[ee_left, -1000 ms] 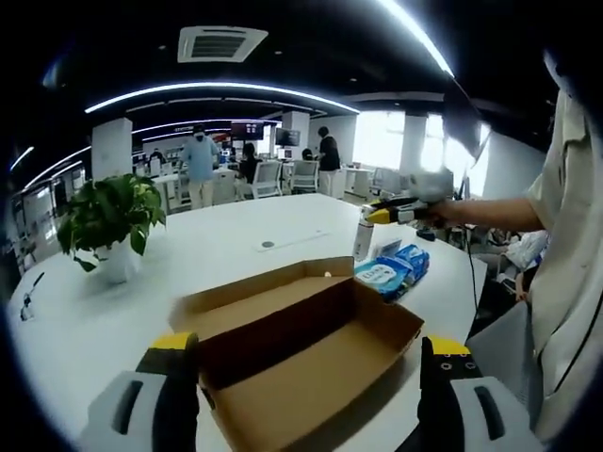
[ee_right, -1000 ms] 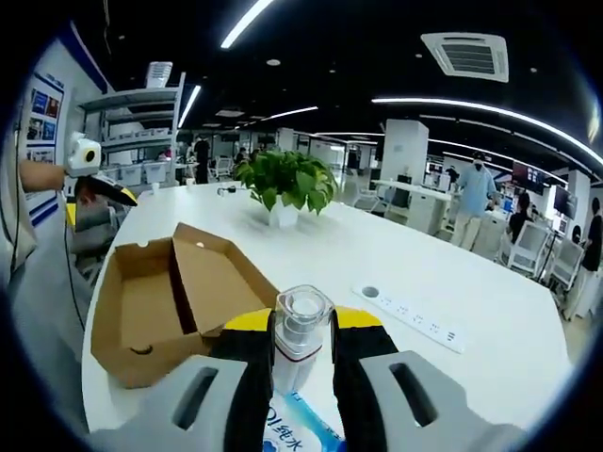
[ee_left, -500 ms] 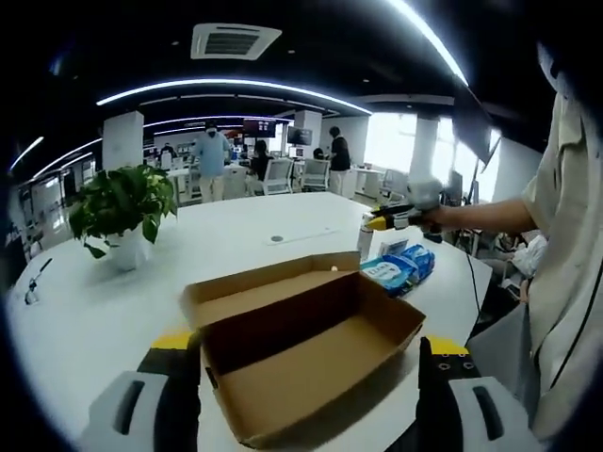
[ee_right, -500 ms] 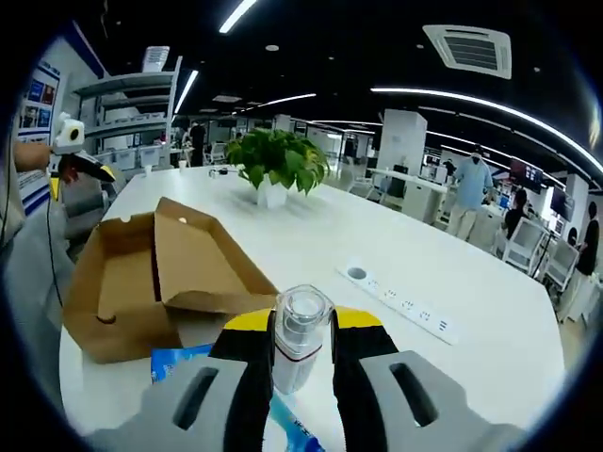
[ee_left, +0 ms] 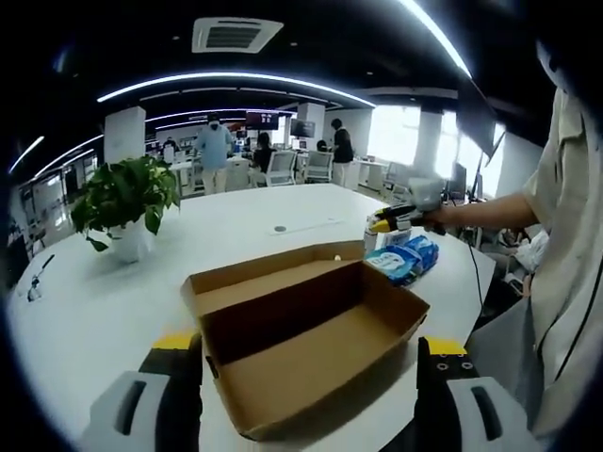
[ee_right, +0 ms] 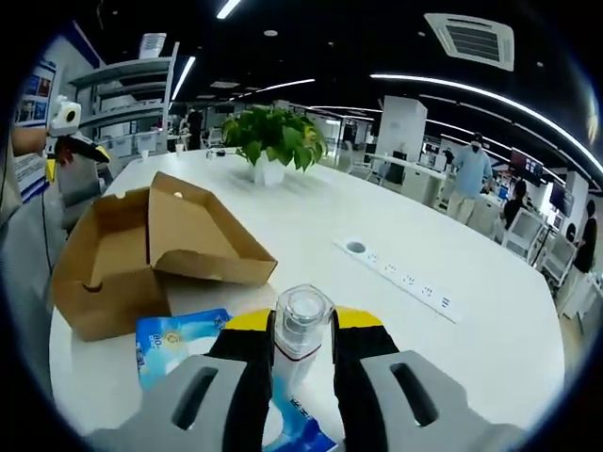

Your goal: Operate the shoe box by opening the lid, removing the specified soft item, and placing it in the target area until the item is outside and the box remains undamaged.

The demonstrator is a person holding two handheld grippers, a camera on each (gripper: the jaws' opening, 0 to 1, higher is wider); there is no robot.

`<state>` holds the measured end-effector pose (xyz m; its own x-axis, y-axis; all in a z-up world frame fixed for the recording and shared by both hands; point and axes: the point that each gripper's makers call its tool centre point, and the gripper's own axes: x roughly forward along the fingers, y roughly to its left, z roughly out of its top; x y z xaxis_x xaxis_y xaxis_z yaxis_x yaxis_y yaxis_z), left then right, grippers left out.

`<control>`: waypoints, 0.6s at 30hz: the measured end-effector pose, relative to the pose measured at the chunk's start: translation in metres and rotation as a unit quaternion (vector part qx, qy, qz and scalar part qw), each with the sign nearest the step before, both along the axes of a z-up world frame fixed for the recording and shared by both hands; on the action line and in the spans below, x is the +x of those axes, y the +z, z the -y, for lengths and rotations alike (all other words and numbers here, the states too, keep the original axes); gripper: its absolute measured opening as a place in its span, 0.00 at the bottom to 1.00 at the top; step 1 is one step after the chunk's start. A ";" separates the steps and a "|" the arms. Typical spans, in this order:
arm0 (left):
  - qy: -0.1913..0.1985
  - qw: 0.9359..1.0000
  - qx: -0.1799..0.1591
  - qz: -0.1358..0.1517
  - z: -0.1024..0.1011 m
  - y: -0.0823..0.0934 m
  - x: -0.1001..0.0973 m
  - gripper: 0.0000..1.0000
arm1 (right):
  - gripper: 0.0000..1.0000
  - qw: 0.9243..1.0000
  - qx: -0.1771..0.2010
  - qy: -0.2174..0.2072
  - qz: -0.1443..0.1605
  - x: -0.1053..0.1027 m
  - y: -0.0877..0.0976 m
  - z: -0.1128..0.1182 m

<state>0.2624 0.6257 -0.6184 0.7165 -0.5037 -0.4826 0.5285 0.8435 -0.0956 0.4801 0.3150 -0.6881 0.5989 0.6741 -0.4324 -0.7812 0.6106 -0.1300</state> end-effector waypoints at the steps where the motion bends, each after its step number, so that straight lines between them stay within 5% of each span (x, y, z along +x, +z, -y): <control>1: 0.000 1.000 0.001 -0.001 0.000 -0.001 0.000 0.96 | 0.21 1.000 0.004 -0.001 0.002 0.001 0.001 0.001; 18: 0.001 1.000 0.000 -0.007 -0.001 -0.007 -0.005 0.95 | 0.21 1.000 -0.023 -0.005 -0.003 -0.004 0.005 0.000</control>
<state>0.2575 0.6269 -0.6255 0.7104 -0.5025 -0.4929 0.5261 0.8442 -0.1024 0.4764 0.3153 -0.6835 0.6025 0.6470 -0.4673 -0.7760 0.6118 -0.1535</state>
